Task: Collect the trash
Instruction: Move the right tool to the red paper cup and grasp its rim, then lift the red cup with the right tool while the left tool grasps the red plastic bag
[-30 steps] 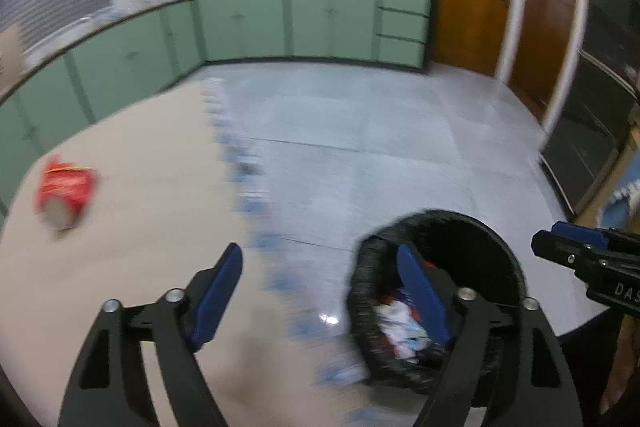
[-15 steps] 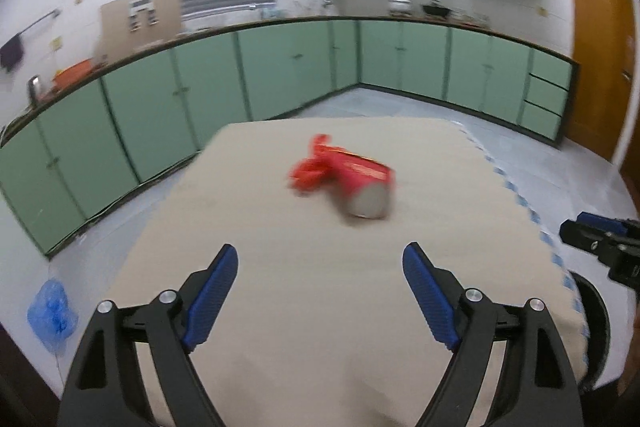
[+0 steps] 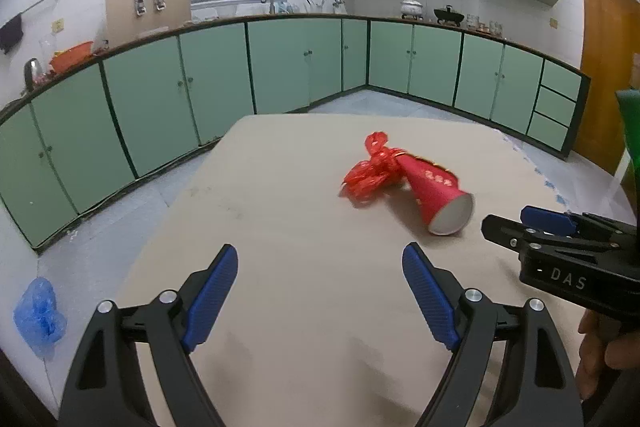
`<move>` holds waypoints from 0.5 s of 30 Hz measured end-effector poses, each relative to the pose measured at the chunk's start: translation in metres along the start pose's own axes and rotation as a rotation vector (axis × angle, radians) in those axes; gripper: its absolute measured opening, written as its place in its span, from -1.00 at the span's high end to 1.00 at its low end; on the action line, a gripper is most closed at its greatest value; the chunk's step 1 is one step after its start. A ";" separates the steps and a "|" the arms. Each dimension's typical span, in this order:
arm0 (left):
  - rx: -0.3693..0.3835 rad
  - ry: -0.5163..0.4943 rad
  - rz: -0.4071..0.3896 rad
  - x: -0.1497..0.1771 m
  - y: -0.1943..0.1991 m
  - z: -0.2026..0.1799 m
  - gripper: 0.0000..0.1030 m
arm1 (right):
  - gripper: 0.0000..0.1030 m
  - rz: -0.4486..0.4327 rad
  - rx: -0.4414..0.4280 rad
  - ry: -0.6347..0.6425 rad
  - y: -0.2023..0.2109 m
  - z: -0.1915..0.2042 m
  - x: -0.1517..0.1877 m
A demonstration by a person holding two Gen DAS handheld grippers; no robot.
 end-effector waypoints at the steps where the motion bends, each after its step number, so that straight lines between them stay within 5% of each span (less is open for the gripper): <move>1: 0.006 0.000 0.003 0.001 -0.004 0.002 -0.58 | -0.21 0.000 0.008 -0.001 -0.005 0.001 -0.001; 11: 0.044 0.020 0.041 -0.004 -0.045 0.029 -0.56 | -0.33 0.034 0.057 -0.019 -0.059 0.010 -0.016; 12: 0.052 0.027 0.055 -0.003 -0.050 0.032 -0.56 | -0.31 0.045 0.050 -0.026 -0.064 0.009 -0.016; 13: 0.061 0.033 0.064 -0.002 -0.053 0.034 -0.55 | -0.07 0.051 0.046 -0.033 -0.067 0.008 -0.016; 15: 0.069 0.037 0.067 -0.004 -0.055 0.036 -0.51 | -0.08 0.047 0.020 -0.060 -0.067 0.003 -0.017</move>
Point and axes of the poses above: each gripper's, at about its wrist camera, not at the fingertips, and y roughly against the way its jaws point, z to its left, x to its underside, the point moved 5 cm from there along -y, roughly the way its jaws point, and after that the axes turned 5 degrees about y, right-handed, at the moved point
